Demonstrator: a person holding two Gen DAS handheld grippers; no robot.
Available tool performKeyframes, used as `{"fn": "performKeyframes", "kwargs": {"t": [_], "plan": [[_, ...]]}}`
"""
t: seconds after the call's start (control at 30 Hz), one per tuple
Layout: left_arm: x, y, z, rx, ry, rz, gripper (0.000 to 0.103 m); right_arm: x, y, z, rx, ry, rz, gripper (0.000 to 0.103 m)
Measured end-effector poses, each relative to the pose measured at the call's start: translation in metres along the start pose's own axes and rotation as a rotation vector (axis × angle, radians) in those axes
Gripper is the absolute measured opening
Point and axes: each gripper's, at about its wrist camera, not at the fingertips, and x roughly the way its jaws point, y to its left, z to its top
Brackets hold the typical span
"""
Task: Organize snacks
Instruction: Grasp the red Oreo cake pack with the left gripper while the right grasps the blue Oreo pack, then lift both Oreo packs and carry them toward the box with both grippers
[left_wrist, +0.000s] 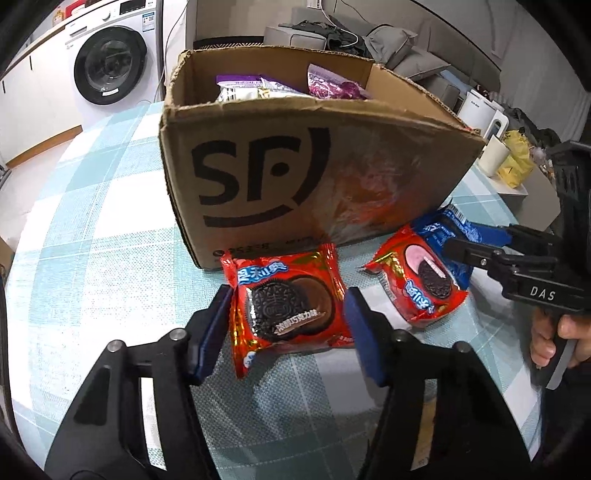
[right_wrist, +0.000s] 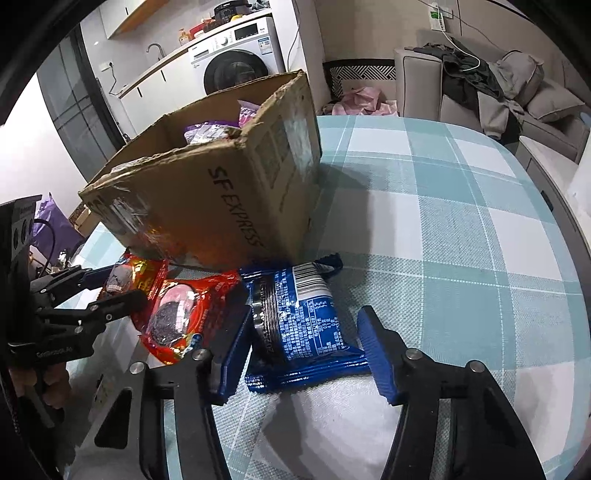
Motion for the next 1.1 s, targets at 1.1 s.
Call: {"fn": "performKeyframes", "kwargs": {"t": [1.1], "plan": [[-0.017, 0.002, -0.017, -0.002, 0.033, -0.022, 0.059, -0.019, 0.006, -0.011, 0.028, -0.036, 0.049, 0.046]]}}
